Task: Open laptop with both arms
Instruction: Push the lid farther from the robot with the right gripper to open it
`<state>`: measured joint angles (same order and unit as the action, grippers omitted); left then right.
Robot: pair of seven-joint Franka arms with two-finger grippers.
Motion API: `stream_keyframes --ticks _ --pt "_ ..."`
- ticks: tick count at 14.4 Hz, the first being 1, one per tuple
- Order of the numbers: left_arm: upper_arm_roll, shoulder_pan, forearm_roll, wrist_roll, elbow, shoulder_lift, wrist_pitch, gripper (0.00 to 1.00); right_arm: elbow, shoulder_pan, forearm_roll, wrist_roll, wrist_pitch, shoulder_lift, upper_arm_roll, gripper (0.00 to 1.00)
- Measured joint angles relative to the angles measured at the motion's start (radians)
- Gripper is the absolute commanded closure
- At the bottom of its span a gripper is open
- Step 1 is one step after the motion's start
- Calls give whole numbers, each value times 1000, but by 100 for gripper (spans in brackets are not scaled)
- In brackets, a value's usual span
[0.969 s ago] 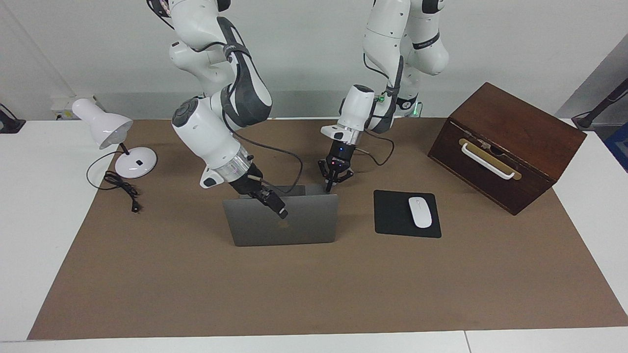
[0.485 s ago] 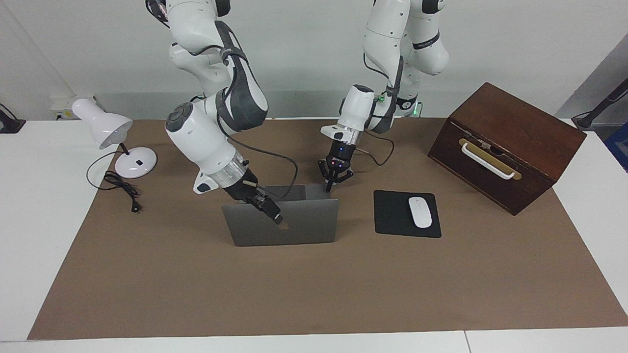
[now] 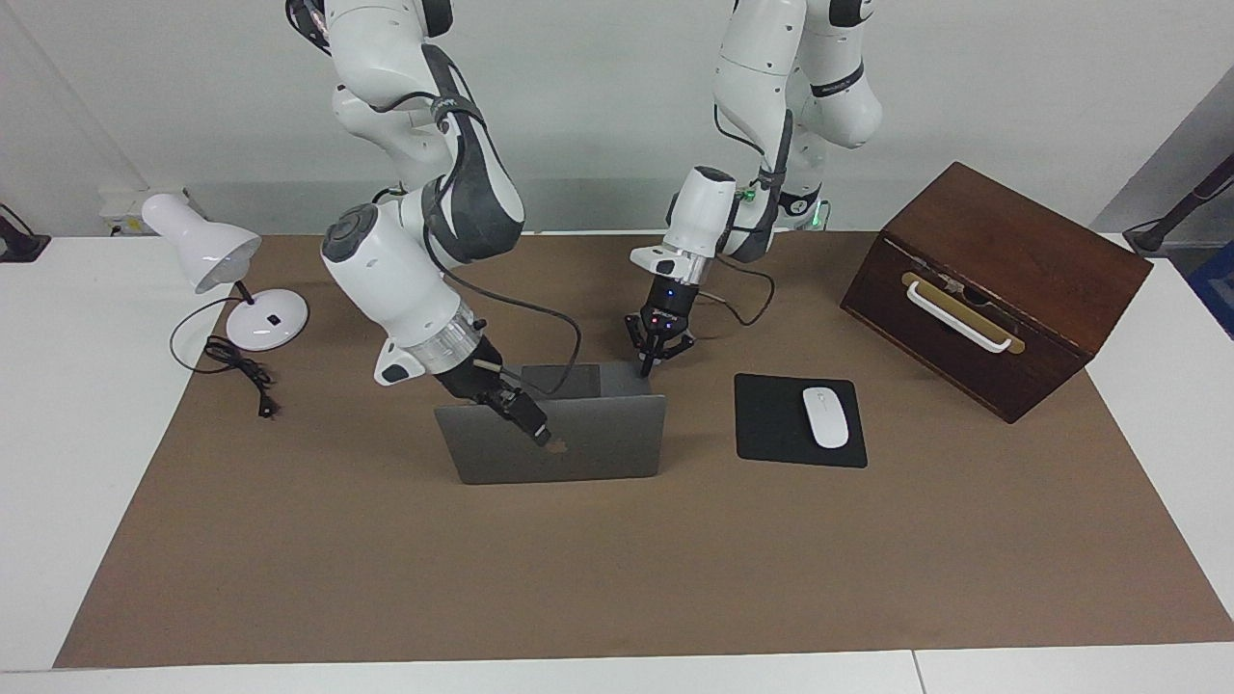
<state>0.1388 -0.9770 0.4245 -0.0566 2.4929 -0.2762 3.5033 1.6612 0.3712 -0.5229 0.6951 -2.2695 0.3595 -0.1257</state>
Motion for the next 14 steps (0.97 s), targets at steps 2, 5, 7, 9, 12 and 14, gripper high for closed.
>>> stream_keyframes --ticks 2,5,7,9,12,14 --pt "0 0 0 0 0 0 0 100 -1 0 0 0 0 2 0 0" --pt "0 0 0 0 0 0 0 100 -8 -2 2 -1 5 4 0 0" --pt "0 0 0 0 0 0 0 100 -22 -7 5 -3 21 10 0 0" --pt "0 0 0 0 0 0 0 100 -38 -16 7 -6 32 17 0 0" --pt "0 0 0 0 0 0 0 100 -44 -22 7 -25 32 24 0 0" --pt "0 0 0 0 0 0 0 100 -45 -27 7 -37 32 28 0 0"
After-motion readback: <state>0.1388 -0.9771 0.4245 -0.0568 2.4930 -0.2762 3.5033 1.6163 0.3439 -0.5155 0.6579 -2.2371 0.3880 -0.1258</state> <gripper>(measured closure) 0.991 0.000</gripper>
